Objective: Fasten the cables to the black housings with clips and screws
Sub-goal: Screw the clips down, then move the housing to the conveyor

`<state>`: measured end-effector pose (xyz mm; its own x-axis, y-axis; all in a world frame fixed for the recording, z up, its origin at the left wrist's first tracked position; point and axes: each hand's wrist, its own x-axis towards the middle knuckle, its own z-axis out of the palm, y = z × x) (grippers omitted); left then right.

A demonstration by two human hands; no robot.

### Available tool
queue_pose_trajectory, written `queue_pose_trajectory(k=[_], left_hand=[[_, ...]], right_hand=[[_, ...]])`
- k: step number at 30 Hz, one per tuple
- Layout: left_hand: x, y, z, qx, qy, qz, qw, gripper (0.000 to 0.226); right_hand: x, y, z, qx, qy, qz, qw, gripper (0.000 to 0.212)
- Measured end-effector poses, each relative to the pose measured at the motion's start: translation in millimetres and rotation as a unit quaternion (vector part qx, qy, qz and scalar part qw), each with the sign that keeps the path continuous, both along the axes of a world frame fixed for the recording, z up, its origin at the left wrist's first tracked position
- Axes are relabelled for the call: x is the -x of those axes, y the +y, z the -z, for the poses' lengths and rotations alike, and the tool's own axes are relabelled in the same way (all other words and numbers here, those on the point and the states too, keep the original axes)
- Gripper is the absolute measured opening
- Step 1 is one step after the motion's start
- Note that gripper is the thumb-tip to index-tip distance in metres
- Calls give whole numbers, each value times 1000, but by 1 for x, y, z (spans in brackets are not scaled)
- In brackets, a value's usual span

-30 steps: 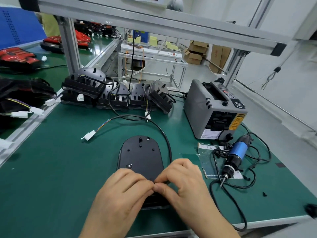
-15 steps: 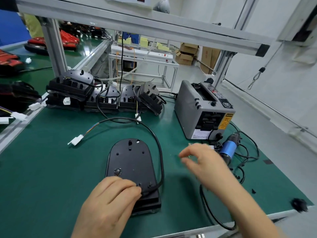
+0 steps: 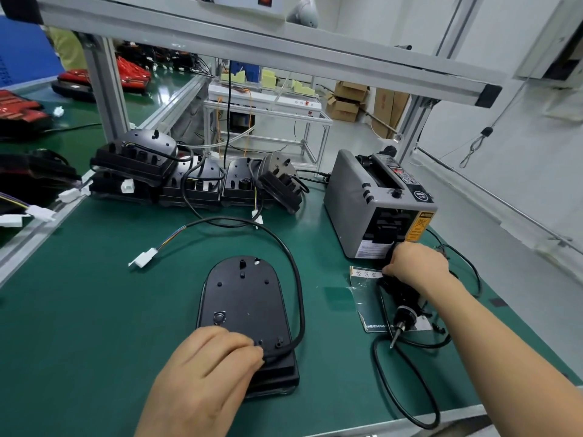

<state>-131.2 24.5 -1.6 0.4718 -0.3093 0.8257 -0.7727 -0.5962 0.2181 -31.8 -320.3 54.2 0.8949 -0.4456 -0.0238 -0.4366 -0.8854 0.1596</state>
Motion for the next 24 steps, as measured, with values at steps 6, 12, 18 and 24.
queue_pose_trajectory(k=[6,12,18,24], left_hand=[[0,1,1,0,3,0,1000,16],[1,1,-1,-5,7,-2,1000,16],[3,0,-1,0,17,-2,1000,17],[4,-1,-1,16,18,-18,1000,15]], right_hand=[[-2,1,-2,0,24,7,1000,25],[-4,2,4,-12,20,16,1000,9],[7,12,-6,-47,-49,-9,998,9],[66,91,-40,-586,-152,-140,784,13]])
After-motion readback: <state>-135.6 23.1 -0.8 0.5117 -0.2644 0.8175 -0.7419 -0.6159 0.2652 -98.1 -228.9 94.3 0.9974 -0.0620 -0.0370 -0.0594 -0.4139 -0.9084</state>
